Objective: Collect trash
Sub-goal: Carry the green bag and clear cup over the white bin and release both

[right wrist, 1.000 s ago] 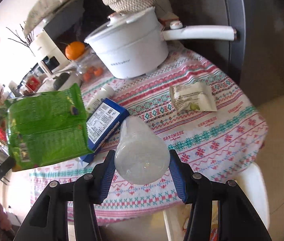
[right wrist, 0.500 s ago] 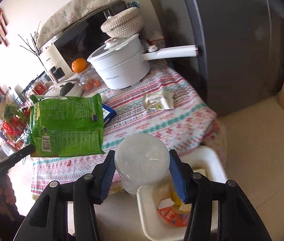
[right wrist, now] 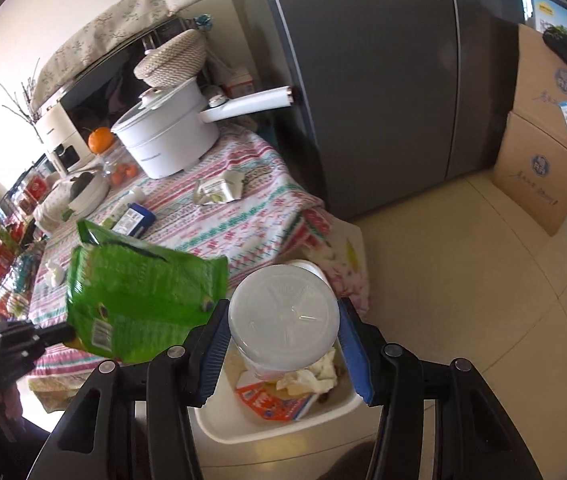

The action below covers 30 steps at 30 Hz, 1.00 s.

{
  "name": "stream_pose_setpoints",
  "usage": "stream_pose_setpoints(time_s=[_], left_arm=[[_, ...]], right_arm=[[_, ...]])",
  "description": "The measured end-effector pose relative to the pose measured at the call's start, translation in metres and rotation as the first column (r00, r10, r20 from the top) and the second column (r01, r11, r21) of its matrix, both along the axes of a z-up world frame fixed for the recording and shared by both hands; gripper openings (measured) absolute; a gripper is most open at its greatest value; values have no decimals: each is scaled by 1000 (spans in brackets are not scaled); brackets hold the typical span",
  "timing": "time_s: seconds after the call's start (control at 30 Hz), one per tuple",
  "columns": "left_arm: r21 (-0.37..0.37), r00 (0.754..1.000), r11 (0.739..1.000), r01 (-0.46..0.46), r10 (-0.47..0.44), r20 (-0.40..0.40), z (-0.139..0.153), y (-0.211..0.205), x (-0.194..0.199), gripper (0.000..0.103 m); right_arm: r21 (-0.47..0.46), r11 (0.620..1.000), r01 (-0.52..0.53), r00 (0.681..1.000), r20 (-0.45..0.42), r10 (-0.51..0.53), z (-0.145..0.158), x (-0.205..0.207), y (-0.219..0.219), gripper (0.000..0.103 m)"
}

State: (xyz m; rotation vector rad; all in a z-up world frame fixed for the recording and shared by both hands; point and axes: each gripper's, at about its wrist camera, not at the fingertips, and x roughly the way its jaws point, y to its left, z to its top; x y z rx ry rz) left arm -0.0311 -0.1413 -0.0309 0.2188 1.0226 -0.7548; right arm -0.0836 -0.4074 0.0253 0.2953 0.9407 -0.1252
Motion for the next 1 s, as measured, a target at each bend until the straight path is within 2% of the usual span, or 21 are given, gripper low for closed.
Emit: stream_pose_setpoints(time_s=[0.27,0.4,0.47,0.53,0.57,0.67,0.73,0.83,1.0], left_arm=[[120,999,992,32,-29,-27,-38,-42,1,2],[147,999,988,40,-38,-21,-50,-53,1,2],[159,999,986,45,-45,-8,-54,-57,2,10],[162,999,986,46,-47,4,-53,-58,2,32],[160,999,986,42,-43,8,-52,-57,2,36],[140,1000,990,26,-28,10,-44,-51,4,42],[134,1000,991,5,-8,20,-38,-46,6,52],[134,999,991,-24,17,51,-30,-36,7,63],[130,996,989,-73,65,65,-24,-20,16,75]], right_arm=[[-8,1000,30,999,-20,-30,-7,-4,-13,53],[-24,999,25,998,-57,-26,-16,0,-11,53],[-30,999,18,997,-74,-20,-21,3,-9,53],[-32,999,11,996,-92,-14,-26,6,-7,53],[-33,999,10,995,-99,-13,-29,6,-6,53],[-36,999,9,992,-127,-13,-37,12,-5,53],[-39,999,11,989,-146,-17,-42,16,-4,53],[-52,999,16,982,-187,-26,-52,23,-4,53],[-58,998,7,966,-259,-21,-73,36,1,53]])
